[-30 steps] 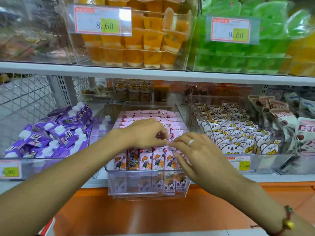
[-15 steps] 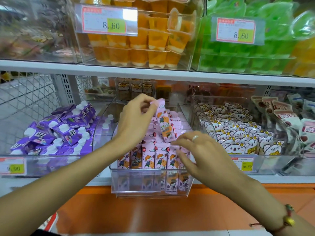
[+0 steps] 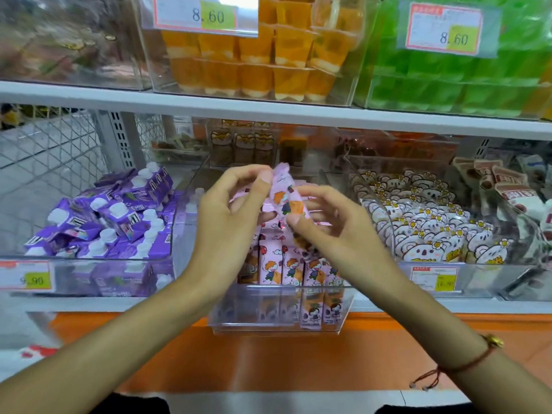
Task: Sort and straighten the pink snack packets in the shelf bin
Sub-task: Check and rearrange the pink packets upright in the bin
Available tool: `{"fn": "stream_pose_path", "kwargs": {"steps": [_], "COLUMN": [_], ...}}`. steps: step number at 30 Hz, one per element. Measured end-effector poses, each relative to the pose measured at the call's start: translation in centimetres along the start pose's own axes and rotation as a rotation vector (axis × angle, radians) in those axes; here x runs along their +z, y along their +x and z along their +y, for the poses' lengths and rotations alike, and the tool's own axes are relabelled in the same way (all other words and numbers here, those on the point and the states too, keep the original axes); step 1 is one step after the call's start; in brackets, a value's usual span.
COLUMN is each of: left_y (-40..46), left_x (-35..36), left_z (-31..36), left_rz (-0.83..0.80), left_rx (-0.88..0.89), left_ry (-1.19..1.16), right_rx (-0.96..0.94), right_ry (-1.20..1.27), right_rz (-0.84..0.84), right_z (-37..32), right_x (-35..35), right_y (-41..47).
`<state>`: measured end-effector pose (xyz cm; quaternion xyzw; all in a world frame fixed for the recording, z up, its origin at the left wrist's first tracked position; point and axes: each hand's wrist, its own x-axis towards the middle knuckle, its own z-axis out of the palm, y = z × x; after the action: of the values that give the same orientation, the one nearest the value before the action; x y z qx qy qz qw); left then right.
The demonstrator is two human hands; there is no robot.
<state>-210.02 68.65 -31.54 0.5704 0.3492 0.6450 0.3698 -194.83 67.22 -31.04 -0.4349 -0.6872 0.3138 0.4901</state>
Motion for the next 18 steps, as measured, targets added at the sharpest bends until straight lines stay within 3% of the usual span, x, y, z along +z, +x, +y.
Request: {"fn": "stream_pose_path", "kwargs": {"steps": [5, 10, 18], "left_y": [-0.2, -0.7, -1.0], "left_x": [-0.6, -0.5, -0.2], "left_z": [-1.4, -2.1, -2.2], "left_rz": [-0.131, -0.217, -0.171], "left_rx": [-0.104, -0.084, 0.073], "left_ry": [0.134, 0.202, 0.389], "right_rx": [0.358, 0.399, 0.309], "right_ry": [0.415, 0.459, 0.475], "right_rz": [0.056, 0.087, 0.092], "right_z": [0.7, 0.8, 0.6], "right_x": [-0.3, 0.0, 0.0], "right_y": [0.6, 0.5, 0.4]}}
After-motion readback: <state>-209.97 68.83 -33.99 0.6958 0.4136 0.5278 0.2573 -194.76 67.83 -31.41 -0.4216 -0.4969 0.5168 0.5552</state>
